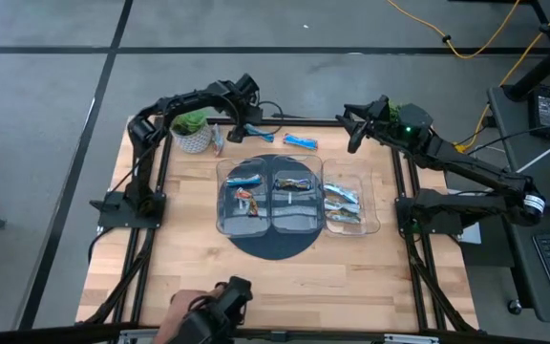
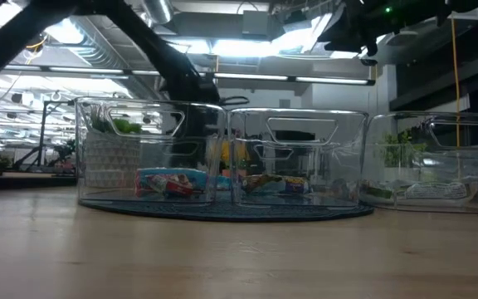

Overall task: Pick and place Granola Bars by type
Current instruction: Put the blue granola bar into the center transparent bin

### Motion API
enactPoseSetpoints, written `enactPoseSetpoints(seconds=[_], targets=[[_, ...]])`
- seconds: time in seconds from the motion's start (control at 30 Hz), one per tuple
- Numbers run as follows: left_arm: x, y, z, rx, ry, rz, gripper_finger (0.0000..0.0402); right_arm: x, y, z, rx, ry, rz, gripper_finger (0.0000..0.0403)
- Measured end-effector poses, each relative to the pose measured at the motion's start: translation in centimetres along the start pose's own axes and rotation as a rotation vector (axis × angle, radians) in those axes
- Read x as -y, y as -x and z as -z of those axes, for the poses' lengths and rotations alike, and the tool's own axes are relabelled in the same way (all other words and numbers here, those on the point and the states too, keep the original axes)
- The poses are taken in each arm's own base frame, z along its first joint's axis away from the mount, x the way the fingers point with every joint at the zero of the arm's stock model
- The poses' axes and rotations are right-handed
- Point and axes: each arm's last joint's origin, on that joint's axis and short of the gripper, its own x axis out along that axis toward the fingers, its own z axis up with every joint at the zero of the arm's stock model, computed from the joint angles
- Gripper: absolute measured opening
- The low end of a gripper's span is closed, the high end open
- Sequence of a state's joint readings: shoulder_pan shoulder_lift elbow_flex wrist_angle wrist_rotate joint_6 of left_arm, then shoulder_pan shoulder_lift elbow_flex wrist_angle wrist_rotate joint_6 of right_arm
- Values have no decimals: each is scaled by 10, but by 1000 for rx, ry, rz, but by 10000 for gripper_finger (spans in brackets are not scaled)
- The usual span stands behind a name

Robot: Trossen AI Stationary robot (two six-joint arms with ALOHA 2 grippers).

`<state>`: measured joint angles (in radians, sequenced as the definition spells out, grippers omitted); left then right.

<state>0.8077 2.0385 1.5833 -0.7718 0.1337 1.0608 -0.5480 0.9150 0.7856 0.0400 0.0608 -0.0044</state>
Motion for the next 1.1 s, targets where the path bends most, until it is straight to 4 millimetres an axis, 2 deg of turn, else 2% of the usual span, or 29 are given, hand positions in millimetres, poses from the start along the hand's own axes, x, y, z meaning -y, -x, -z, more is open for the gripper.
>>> enactPoseSetpoints(seconds=[0.23,0.5,0.67,0.93,1.1], targets=[[-8,-31,0,15,-7,-39,221,0,0,0,0,-3,11,211],[-5,-46,3,-6,12,-8,186,1,0,0,0,-4,25,211],[-5,-46,3,-7,52,-8,138,1,0,0,0,-1,25,211],[-4,-46,2,-15,104,-13,14,1,0,0,-1,2,25,211],[-4,-45,-2,-14,143,-11,9,1,0,1,-6,4,26,211]])
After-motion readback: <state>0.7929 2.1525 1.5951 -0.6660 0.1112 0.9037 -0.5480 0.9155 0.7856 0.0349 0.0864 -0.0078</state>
